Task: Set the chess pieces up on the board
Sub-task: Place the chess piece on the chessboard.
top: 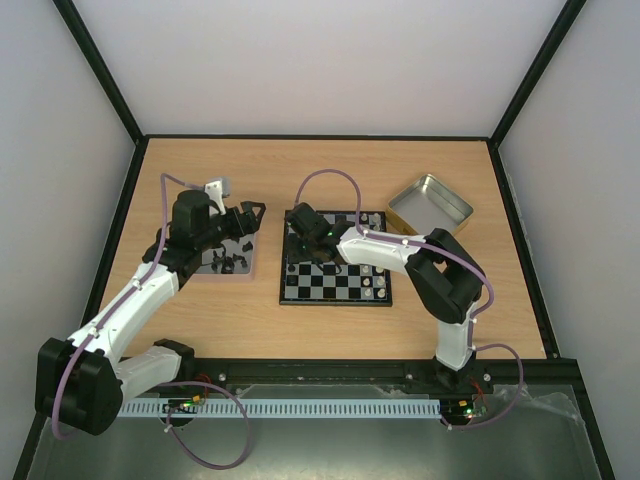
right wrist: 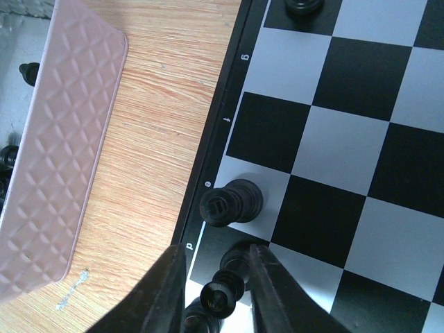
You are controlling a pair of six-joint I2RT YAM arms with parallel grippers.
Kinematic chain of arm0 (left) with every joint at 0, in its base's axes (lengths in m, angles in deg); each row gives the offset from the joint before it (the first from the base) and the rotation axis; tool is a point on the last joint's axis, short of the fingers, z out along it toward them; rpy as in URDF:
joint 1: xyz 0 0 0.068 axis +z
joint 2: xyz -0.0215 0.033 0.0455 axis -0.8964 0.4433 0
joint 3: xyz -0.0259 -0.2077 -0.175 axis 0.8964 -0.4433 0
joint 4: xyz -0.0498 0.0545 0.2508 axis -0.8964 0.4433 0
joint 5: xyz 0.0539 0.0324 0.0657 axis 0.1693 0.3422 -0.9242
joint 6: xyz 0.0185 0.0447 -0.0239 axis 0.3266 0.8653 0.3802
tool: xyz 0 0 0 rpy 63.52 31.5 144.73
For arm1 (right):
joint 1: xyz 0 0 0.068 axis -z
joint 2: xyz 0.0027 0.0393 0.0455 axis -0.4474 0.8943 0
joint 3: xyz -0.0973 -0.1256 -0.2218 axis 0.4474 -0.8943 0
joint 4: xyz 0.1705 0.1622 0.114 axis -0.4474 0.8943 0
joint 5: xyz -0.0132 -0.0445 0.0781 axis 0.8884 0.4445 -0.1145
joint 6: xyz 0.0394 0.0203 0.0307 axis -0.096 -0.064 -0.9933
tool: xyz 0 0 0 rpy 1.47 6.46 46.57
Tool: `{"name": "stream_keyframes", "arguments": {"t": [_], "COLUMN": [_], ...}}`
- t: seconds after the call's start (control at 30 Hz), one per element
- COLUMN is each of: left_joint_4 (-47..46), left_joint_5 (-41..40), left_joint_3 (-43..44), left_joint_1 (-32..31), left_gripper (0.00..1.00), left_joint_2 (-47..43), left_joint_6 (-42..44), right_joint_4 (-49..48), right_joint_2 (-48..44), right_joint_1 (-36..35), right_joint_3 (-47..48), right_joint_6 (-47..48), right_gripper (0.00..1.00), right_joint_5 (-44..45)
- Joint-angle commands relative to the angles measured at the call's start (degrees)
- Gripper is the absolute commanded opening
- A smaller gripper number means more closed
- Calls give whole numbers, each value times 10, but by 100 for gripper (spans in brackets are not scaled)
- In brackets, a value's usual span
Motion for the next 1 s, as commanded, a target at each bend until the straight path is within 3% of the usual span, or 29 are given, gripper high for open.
{"name": "stream_keyframes", "arguments": {"t": [0.0,0.23,0.63,0.8,0.97], "left_joint_4": [4,7,9,11,15], "left_joint_5": [-1,-8,-8,-8,-12], "left_joint_3": [3,1,1,1,1], "left_joint_1": [3,5,5,6,5], "left_gripper": [86,87,87,87,87], "left_joint_2": [-1,-9,-11,-11,-11], "left_joint_6": [3,1,2,3,1], "right_joint_4": [-2,6,-10,-20,-23], "right_joint_2": [-9,-18,2,8,4], "right_joint_1": [-4,-4,-4,-3,-3], "right_joint_3": [17,17,15,15,11], "right_joint_6": [-1,-22,-39,-42,-46], "right_gripper": [30,30,17,18,25], "right_joint_5": [4,-4,-21,-26,-20]}}
